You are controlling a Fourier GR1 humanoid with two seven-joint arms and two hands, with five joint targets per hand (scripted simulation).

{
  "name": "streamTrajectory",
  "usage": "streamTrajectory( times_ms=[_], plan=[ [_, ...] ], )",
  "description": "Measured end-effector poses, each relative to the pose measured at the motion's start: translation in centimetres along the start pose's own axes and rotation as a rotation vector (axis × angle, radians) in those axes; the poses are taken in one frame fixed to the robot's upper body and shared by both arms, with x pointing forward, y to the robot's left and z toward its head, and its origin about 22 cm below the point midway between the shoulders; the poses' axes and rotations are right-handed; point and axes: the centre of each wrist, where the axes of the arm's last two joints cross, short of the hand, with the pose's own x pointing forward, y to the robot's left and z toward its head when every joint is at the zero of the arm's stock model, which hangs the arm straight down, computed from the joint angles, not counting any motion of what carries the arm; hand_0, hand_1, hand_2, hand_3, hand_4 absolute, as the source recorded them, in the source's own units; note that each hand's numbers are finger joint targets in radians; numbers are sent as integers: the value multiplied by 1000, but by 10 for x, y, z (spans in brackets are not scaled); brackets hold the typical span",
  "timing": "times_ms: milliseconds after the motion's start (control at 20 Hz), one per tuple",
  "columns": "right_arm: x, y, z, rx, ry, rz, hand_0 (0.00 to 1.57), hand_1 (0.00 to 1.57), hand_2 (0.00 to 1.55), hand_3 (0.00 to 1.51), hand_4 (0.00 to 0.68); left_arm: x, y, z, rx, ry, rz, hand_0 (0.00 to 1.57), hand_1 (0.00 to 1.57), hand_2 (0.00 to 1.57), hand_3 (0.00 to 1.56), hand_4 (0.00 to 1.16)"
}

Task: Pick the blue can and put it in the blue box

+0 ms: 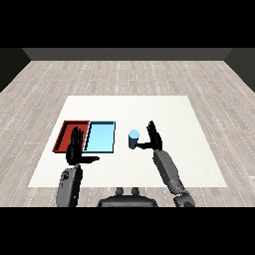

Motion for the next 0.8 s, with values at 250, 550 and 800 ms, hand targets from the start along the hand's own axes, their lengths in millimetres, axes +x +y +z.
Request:
streamTrajectory(
  times_ms=[250, 550, 800],
  plan=[
    [-10, 6, 0, 1, 23, -11, 0, 0, 0, 0, 0, 1, 0, 1, 3, -1, -6, 0, 0, 0, 0, 0],
    [-21, 13, 3, 16, 37, -17, 0, 0, 0, 0, 0, 3, -1, -2, 5, -9, -25, 0, 0, 0, 0, 0],
    [-31, 19, 5, 28, 48, -38, 0, 0, 0, 0, 0, 2, -5, -1, 5, -7, -22, 0, 0, 0, 0, 0]
  ],
)
